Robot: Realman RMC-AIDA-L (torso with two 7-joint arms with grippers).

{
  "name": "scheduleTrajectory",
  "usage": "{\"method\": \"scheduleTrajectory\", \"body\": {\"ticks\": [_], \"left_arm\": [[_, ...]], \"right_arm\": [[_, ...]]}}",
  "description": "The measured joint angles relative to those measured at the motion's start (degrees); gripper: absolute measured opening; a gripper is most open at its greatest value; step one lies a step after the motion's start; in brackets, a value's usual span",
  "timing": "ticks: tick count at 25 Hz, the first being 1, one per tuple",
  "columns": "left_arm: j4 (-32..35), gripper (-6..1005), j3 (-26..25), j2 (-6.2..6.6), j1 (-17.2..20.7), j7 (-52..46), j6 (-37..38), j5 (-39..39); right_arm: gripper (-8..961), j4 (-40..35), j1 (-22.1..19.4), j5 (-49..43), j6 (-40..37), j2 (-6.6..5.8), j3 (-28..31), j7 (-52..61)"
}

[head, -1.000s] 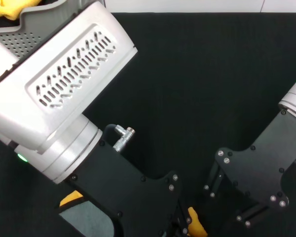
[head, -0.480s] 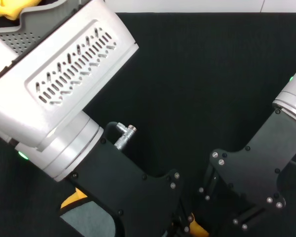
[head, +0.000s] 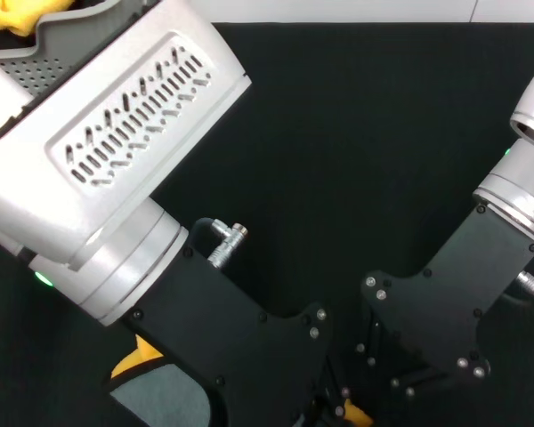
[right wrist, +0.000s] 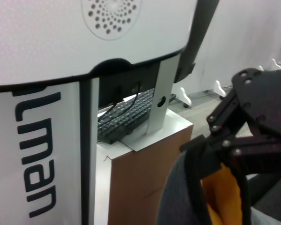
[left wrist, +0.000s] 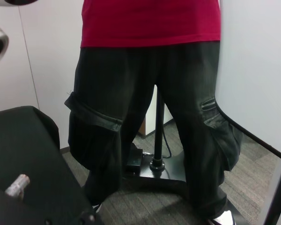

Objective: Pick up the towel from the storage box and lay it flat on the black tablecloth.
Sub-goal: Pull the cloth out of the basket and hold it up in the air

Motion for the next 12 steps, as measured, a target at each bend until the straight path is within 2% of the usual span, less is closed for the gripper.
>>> {"method": "scheduleTrajectory", "body": {"ticks": [3, 9, 12], "left_arm": [[-0.2, 21, 0.0, -0.01, 0.0, 0.1, 0.0, 0.0], [-1.2, 22, -0.1, -0.10, 0.3, 0.7, -0.8, 0.0], [-1.9, 22, -0.5, -0.11, 0.6, 1.4, -1.6, 0.0]], "right_arm": [[98, 0.1, -0.8, 0.0, 0.6, 0.04, 0.1, -0.4], [6, -0.4, -3.5, 0.5, 2.6, 0.09, 1.2, -1.7], [3, -0.8, -5.1, 0.6, 2.7, 0.09, 4.3, -1.7]]}}
